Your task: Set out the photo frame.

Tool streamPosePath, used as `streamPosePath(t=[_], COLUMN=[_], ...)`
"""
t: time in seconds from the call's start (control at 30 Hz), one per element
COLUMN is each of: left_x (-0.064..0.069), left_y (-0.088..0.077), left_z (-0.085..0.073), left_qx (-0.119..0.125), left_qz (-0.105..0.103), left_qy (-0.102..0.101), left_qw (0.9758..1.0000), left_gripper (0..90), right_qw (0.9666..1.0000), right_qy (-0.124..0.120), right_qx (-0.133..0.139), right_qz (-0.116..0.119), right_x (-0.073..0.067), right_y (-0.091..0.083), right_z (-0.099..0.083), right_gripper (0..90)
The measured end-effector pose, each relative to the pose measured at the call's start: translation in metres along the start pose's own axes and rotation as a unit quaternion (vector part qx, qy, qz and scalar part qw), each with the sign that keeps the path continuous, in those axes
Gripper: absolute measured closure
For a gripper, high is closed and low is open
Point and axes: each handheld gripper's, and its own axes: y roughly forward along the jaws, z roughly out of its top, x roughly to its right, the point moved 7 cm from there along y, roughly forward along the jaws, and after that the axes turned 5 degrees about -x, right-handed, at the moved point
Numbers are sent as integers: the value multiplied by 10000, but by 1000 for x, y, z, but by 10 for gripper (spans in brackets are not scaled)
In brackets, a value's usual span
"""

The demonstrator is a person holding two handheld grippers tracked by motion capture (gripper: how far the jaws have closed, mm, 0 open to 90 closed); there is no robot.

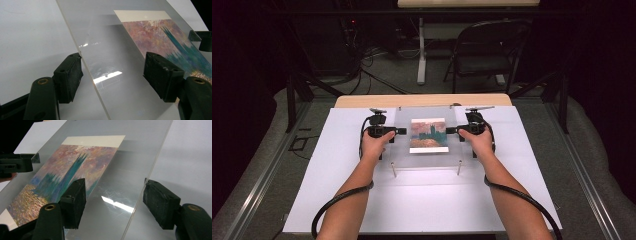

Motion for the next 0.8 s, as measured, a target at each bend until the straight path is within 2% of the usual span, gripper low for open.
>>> streamPosePath(t=[0.43, 0.8], left_x=[3, 10], left_y=[-4, -20], left_z=[3, 9], left_qx=[-24, 86], left_qz=[68, 126], left_qy=[26, 200], left_qw=[10000, 9997], left_gripper=[324, 371], right_qw=[9999, 9995], right_qy=[-88, -271], right_qx=[-38, 123], right_qz=[-68, -104], right_x=[-3, -10], right_y=[-4, -17], right_z=[2, 8], right_gripper=[352, 397])
